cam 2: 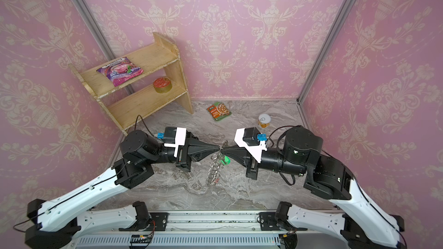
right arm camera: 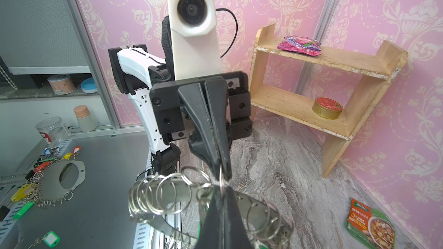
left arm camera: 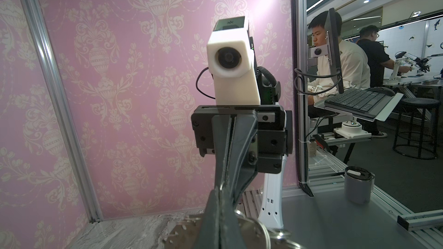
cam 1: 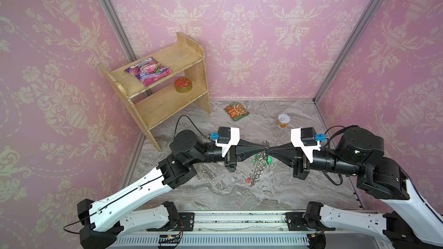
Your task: Put the keys on the keyring
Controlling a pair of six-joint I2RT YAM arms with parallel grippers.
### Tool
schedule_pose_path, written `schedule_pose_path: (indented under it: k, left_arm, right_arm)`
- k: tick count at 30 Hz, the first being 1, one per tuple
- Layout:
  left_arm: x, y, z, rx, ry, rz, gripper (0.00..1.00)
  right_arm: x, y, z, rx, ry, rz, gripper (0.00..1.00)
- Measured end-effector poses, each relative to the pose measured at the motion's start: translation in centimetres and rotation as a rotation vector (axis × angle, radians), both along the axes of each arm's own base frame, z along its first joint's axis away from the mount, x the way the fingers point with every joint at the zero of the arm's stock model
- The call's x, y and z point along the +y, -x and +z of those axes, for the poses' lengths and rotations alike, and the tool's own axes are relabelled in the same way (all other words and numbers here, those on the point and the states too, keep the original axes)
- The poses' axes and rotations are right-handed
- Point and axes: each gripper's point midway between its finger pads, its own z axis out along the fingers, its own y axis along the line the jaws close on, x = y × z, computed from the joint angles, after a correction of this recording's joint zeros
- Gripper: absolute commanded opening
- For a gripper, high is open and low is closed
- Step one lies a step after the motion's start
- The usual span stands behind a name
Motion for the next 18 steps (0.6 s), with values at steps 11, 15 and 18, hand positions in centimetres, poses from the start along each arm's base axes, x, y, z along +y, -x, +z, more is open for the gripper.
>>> schedule_pose_path:
  k: [11, 15, 18]
  left_arm:
    - [1.2, 0.3, -1.2, 0.062, -0.151, 0.037, 0.32]
    - [0.9, 0.1, -1.9, 0.087, -0.210, 0.037, 0.30]
    - [0.5, -0.1, -3.0, 0.109, -0.258, 0.035, 0.29]
  right_arm:
    - [0.3, -0.4, -4.2, 0.116, 0.226, -0.004, 0.00]
    - [0.2, -0.3, -5.3, 0.138, 0.274, -0.001, 0.00]
    - [0.1, -0.2, -5.1, 0.139, 0.277, 0.000, 0.00]
